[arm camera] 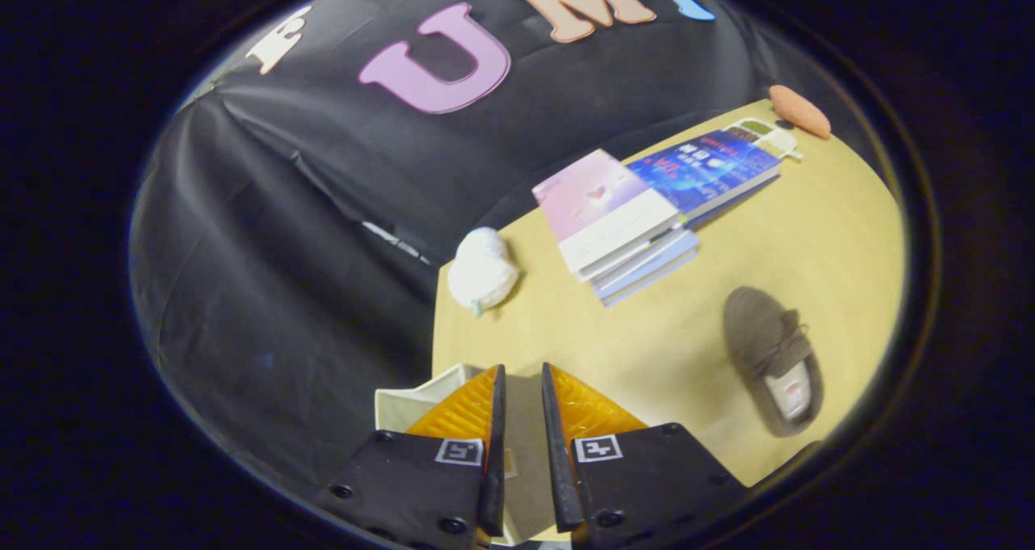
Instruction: Open the storage box then place both shoes into the box .Put the left shoe in first, then the right shoe, with the right side of both shoes facing outward in a uniform manner.
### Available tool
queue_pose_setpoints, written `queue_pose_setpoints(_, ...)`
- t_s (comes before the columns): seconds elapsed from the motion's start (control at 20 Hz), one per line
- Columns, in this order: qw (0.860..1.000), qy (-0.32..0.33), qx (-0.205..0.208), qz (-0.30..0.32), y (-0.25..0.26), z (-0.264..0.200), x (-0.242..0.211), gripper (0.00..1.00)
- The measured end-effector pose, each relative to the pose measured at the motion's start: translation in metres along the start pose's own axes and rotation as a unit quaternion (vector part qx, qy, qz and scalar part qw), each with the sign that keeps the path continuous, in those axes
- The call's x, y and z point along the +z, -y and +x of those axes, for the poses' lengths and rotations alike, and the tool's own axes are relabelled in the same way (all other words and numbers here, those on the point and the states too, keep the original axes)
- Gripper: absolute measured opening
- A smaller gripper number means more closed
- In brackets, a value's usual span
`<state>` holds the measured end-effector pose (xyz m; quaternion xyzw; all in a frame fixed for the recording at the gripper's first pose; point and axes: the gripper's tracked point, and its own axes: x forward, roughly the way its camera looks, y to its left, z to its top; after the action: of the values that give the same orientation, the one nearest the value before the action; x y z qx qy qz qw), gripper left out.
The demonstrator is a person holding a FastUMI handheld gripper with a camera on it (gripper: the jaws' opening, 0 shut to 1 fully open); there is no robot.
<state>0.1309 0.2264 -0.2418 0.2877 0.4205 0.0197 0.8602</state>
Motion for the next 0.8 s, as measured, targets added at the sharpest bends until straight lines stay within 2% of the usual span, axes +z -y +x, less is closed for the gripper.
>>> queue_pose_setpoints(0.1, 0.999, 0.020, -0.025, -0.002, 0.035, -0.006, 0.020, 0.27)
queue_pose_setpoints(0.4, 0.994, 0.049, -0.093, -0.006, 0.138, -0.035, 0.043, 0.27)
queue_pose_setpoints(0.6, 0.990, 0.040, -0.132, -0.036, 0.199, -0.044, 0.032, 0.27)
queue_pose_setpoints(0.8, 0.986, 0.013, -0.156, -0.055, 0.238, -0.049, 0.005, 0.27)
